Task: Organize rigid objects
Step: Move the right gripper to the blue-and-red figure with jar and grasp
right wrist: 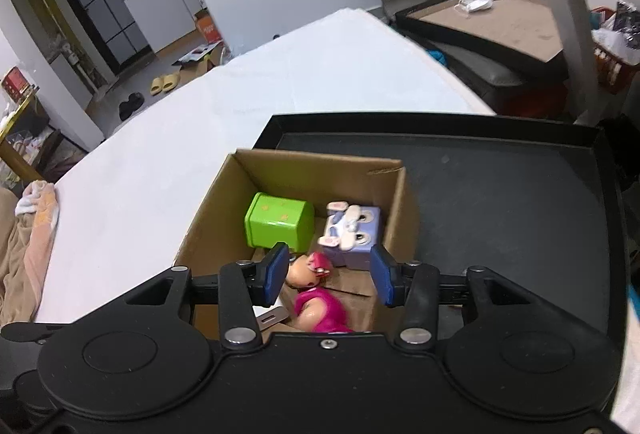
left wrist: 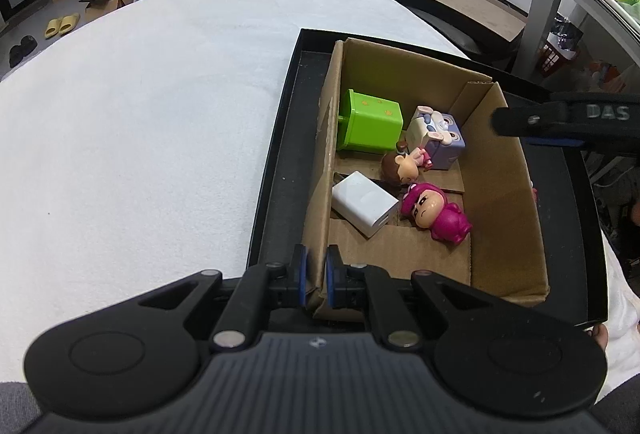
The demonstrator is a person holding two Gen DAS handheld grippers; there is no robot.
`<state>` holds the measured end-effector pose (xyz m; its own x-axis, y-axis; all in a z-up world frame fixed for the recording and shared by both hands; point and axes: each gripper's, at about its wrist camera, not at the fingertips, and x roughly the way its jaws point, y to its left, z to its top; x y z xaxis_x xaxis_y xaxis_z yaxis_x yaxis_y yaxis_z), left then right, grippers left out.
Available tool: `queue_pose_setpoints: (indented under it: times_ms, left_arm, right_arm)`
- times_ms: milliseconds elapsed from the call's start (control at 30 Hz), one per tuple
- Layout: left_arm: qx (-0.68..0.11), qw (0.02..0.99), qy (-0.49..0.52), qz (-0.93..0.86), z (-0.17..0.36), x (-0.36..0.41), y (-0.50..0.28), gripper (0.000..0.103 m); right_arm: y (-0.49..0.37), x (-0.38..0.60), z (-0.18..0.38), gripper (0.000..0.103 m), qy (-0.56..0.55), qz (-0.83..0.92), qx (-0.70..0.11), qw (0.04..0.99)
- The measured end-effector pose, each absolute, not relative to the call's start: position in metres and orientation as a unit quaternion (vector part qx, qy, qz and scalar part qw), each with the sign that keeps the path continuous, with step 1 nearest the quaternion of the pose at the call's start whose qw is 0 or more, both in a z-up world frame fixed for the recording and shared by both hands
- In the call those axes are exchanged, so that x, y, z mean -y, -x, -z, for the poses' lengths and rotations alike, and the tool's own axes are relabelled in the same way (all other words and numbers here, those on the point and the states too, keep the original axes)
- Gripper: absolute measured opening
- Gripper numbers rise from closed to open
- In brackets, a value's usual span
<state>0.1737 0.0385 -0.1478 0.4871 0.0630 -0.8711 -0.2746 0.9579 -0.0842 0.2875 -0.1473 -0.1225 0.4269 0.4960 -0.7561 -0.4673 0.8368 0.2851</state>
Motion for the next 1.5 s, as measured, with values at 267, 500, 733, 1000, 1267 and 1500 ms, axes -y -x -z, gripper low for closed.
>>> queue_pose_setpoints:
  times_ms: [267,500,733,1000,1267,1500]
  left_arm:
    - [-0.498,0.855,0.101,-0.103,0.148,-0.035,-0.174,0.008]
    - [-0.498,0.855,0.101,-0.103,0.148,-0.035,-0.174,0.008]
    - [-0.498,0.855,0.105,-0.102,0.147,-0.037,-0.173,0.008]
    - [-0.498,0.855,0.108,-0.098,0.148,-0.039,-0.173,0.009]
    - [-0.498,0.855,0.108,-0.098,0.148,-0.039,-0.174,0.009]
    - [-0.498,0.855,0.108,-0.099,0.148,-0.038,-0.174,0.009]
  right_arm:
    - [-0.295,0.179,0.115,0.061,-0.031,-0.255,-0.443,0.859]
    - [-0.308,0.203,0.125,0.072,-0.055,-0.207,-0.454,0.864]
    - [-0.316,0.205,0.145,0.074,-0.042,-0.156,-0.478,0.864]
    - [-0.327,0.203,0.177,0.074,-0.031,-0.120,-0.513,0.850]
    - [-0.338,0.197,0.203,0.074,-0.028,-0.106,-0.539,0.835]
    - [-0.343,0.191,0.221,0.075,-0.013,-0.090,-0.556,0.826]
